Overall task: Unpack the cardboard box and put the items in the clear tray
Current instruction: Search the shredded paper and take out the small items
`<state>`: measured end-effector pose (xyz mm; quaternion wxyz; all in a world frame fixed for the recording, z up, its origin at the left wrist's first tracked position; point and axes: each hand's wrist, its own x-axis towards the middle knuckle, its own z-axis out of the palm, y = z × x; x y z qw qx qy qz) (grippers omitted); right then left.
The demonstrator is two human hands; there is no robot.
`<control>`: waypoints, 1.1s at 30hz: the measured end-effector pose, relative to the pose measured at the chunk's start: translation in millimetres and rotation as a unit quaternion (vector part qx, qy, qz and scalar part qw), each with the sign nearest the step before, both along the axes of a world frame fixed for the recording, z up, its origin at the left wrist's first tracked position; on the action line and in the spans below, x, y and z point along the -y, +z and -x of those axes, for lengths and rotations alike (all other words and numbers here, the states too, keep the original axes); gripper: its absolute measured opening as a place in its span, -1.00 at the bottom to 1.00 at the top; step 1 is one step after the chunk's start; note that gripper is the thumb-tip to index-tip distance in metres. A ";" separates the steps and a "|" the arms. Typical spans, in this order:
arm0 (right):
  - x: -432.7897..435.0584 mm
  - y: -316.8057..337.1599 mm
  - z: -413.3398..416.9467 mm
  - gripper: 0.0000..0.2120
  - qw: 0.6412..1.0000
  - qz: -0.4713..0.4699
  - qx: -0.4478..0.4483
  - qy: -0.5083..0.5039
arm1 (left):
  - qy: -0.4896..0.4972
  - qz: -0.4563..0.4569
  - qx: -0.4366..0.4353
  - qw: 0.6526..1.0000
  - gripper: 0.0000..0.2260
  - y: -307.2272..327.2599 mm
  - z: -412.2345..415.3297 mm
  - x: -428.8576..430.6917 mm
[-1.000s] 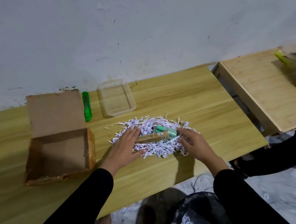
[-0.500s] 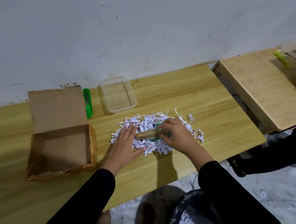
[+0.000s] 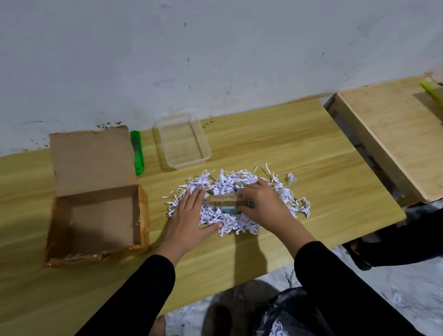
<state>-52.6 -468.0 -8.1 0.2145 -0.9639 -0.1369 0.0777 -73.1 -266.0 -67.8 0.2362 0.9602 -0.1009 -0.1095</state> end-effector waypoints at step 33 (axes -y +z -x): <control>-64.4 -30.9 -170.6 -0.73 0.948 -0.184 -0.032 -0.259 | 0.024 0.016 0.042 0.999 -0.16 -12.9 -8.5 -6.9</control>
